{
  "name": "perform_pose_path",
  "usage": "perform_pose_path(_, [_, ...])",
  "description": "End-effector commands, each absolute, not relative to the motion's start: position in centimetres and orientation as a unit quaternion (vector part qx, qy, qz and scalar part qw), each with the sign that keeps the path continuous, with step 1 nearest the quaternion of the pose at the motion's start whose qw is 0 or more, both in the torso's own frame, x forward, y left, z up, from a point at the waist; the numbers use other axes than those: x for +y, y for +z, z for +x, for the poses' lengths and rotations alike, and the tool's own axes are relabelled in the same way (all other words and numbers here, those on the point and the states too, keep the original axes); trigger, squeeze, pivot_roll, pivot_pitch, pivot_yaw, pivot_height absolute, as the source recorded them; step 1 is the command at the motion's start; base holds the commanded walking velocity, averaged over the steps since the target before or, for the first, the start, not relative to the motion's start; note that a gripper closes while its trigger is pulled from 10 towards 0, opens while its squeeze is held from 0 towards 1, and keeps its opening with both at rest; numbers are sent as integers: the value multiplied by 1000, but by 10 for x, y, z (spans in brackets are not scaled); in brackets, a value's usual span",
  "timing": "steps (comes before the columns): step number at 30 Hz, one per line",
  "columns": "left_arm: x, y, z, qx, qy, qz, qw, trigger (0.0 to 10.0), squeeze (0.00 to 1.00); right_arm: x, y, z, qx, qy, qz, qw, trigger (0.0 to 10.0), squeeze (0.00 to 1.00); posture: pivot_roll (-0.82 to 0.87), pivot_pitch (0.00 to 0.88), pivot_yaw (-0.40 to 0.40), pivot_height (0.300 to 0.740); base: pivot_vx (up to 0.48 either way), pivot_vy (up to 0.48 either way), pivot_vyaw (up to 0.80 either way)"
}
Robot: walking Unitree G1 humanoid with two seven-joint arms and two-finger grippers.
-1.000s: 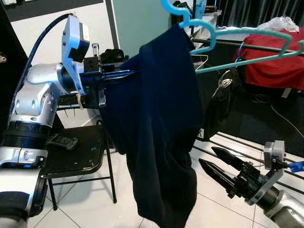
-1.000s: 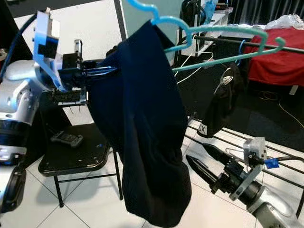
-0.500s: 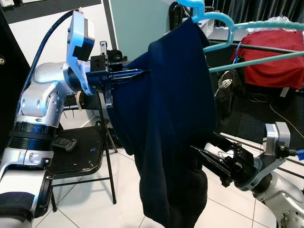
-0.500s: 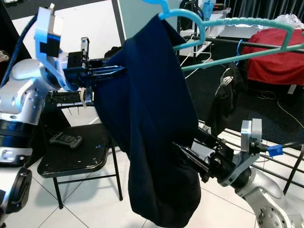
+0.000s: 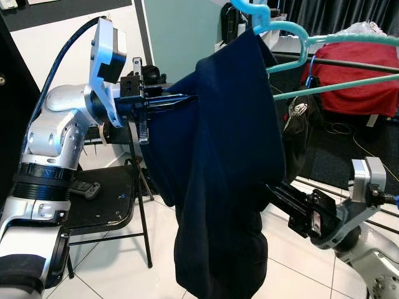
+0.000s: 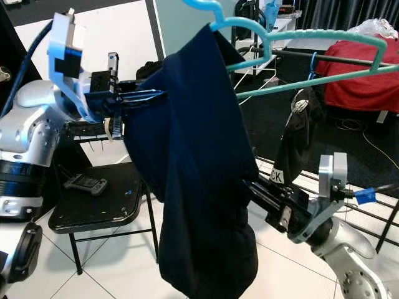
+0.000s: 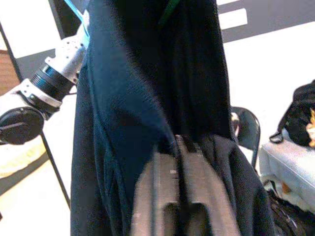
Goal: Hang hanger
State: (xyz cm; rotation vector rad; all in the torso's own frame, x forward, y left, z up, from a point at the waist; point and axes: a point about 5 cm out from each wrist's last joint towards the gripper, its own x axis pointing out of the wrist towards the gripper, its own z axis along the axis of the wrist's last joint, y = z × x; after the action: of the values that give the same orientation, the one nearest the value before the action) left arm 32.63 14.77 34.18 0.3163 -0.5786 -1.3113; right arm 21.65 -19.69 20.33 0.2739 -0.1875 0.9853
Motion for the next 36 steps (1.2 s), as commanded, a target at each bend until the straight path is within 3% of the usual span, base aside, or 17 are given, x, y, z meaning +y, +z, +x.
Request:
perform_pose_path(1, [154,349,327,-277,-580,148,751,0,0,-197,207,213,-95,475,123,866,0,0,-218,0,76,740,0,0,0])
perform_pose_path(10, [164,350,334,-267,-549,167,774,0,0,-203,204,211,-78,468,107,874,0,0,-213,0,72,740,0,0,0])
perform_pose_path(15, [166,335,338,-223,-543,215,781,0,0,-220,214,215,-92,436,78,892,0,0,-209,0,71,740,0,0,0])
perform_pose_path(16, [165,326,339,-199,-546,238,779,0,0,-228,220,216,-103,421,65,899,0,0,-209,0,71,740,0,0,0])
perform_pose_path(18, [168,294,333,-113,-591,292,744,0,0,-258,245,218,-122,370,0,921,0,0,-206,0,68,740,0,0,0])
perform_pose_path(21, [172,276,327,-59,-615,316,720,0,0,-278,262,215,-128,342,-47,930,0,0,-205,0,64,740,0,0,0])
perform_pose_path(29, [189,259,323,16,-619,345,705,0,0,-295,290,208,-114,328,-137,928,0,0,-201,0,51,740,0,0,0])
perform_pose_path(36, [189,267,314,1,-657,309,688,0,0,-293,284,209,-80,344,-157,922,0,0,-189,0,42,740,0,0,0])
